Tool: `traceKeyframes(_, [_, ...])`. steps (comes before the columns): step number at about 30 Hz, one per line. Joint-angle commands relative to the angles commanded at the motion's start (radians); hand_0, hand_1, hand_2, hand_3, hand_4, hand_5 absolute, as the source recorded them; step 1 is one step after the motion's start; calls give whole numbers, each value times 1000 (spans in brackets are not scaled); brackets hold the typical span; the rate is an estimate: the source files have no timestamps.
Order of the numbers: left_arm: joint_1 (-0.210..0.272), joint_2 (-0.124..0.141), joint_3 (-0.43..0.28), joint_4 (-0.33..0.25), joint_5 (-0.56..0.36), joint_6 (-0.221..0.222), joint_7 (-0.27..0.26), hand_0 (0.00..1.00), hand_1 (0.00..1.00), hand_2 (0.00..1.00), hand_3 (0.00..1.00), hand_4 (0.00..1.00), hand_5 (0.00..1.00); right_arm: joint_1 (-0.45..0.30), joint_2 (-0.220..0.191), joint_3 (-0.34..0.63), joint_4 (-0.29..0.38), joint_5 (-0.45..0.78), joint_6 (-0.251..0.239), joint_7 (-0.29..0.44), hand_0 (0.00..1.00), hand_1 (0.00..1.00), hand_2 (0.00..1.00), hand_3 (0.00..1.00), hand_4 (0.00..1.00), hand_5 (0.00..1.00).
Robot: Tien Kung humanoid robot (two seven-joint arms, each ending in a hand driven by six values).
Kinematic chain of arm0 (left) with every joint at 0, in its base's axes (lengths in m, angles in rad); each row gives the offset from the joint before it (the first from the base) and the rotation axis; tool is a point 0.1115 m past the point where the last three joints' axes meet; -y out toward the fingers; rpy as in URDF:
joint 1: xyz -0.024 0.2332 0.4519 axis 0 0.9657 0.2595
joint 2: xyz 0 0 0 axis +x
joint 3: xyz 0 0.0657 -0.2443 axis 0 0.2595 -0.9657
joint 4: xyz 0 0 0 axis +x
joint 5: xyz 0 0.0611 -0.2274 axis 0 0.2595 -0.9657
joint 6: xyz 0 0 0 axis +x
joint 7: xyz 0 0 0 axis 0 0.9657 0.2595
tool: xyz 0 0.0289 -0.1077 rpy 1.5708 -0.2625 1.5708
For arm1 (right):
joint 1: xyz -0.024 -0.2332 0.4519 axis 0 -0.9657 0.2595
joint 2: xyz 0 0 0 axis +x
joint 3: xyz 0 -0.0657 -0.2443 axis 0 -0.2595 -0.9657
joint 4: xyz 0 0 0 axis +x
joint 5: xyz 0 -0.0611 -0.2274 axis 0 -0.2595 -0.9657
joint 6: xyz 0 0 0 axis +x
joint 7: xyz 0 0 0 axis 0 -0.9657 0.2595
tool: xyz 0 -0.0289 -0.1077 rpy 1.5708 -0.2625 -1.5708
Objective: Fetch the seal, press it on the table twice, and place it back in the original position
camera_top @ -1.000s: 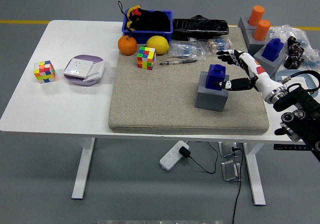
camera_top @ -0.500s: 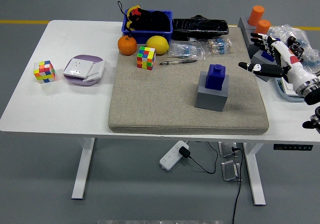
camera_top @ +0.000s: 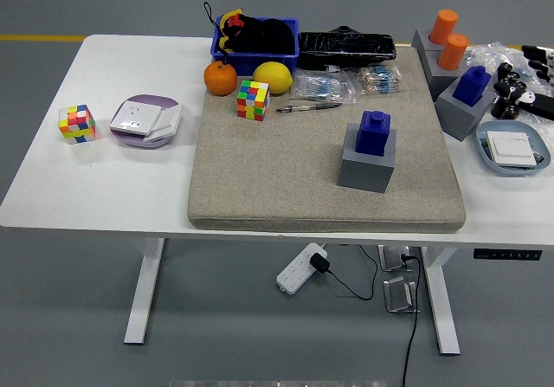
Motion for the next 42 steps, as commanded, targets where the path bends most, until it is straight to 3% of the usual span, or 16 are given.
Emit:
traceKeyframes(8, [-3,6,-11,-1,10,1,-1,719,696,685,726,641,237,-38,-10,85,25,-17,2,-21,883,784,739,700,941,258])
traceKeyframes(17, [-6,8,-12,-1,14,2,0,719,696,685,725,640,236,-71,5,157,64,-40,15,-48,836,738,709,645,877,228])
traceKeyframes(42, [-3,13,-19,0,20,7,2,719,694,685,721,636,237,-106,31,186,114,-46,17,-74,798,687,685,620,816,196])
